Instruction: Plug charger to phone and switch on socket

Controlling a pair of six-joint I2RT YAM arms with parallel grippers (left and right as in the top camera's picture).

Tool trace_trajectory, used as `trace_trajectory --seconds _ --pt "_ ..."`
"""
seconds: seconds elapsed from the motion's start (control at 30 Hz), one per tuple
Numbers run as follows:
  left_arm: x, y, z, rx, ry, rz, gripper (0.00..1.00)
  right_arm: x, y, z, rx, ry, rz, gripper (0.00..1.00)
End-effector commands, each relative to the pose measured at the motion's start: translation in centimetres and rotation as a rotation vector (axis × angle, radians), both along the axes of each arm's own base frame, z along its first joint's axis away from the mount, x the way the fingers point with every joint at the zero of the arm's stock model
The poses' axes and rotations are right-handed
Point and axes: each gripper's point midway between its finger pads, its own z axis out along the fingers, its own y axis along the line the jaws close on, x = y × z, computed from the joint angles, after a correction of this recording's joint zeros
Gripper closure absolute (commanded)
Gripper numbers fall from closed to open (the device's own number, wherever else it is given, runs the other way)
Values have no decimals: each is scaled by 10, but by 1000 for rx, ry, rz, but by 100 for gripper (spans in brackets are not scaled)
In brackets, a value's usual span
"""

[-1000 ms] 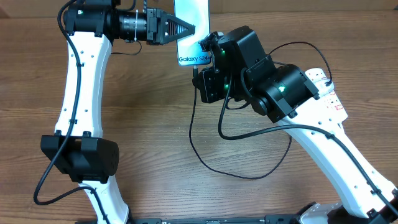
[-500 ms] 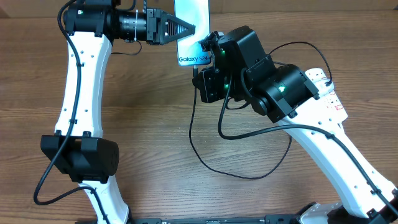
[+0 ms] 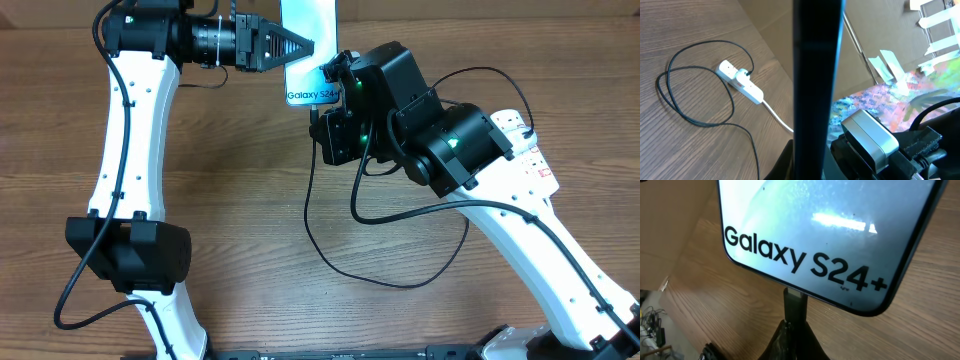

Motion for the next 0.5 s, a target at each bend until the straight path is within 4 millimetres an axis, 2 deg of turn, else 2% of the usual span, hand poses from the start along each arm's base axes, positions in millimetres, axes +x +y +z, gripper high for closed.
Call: trace_trajectory --seconds 0.0,0.47 --pt "-5 0 11 -39 -52 -31 96 1 -1 21 32 -47 -9 96" --pt "-5 0 11 -37 -65 -32 96 4 -4 21 27 -50 -21 96"
